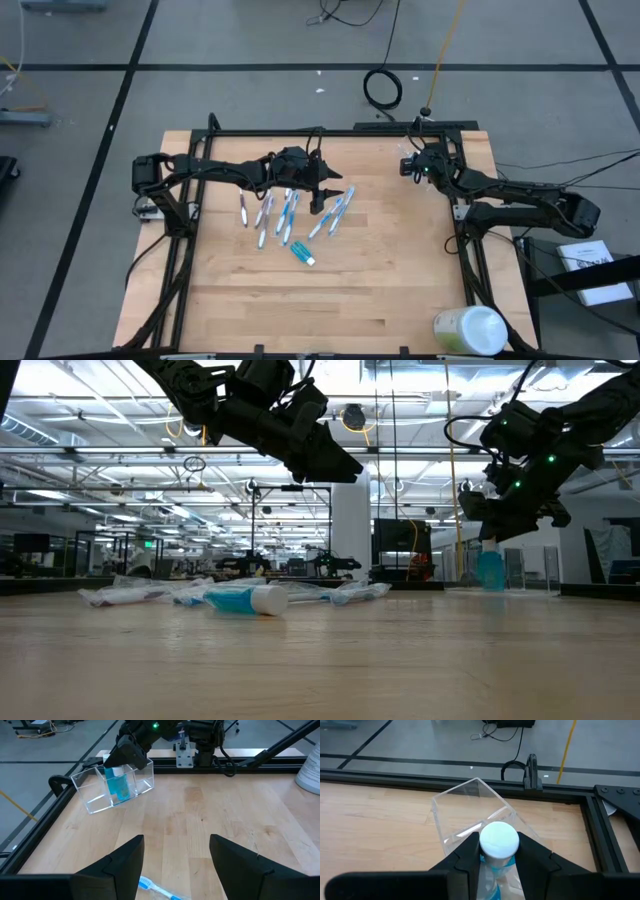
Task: Pick & Place toothbrushing station
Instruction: Put the blue mouthwash into the middle of the transparent organizer
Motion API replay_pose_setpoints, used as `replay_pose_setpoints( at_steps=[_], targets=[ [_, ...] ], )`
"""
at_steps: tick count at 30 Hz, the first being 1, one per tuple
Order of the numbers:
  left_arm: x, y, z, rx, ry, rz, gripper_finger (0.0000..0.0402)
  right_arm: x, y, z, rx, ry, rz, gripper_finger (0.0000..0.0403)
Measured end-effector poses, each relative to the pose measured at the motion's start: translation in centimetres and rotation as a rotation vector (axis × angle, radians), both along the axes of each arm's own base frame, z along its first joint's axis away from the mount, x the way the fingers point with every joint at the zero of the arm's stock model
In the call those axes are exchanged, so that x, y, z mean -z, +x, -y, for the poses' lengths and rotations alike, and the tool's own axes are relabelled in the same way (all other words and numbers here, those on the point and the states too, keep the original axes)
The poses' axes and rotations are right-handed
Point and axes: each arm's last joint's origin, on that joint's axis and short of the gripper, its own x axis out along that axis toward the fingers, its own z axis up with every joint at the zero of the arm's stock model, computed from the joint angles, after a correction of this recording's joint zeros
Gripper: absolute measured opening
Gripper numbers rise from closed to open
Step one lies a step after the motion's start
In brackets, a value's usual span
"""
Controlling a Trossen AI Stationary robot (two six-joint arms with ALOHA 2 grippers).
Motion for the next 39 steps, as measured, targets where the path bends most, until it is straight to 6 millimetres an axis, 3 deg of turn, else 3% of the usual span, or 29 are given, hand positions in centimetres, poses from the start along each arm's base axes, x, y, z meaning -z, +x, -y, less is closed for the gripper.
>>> replay_pose_setpoints(
  at_steps=[13,22,39],
  targets=[
    [0.0,0.0,0.0,0.0,0.0,0.0,0.0232,-0.1,0.2,0.1,-0.023,-0.007,0.025,0.0156],
    [0.0,0.0,0.0,-0.001,-0.003,0.0,0.0232,-0.2,0.1,-0.1,-0.066,-0.011,0.015,0.0159],
    [0.0,0.0,0.0,-0.001,-0.003,0.001,0.0232,-2.3,-0.5,-0.4,-0.069,-0.11,0.093,0.0159]
  ],
)
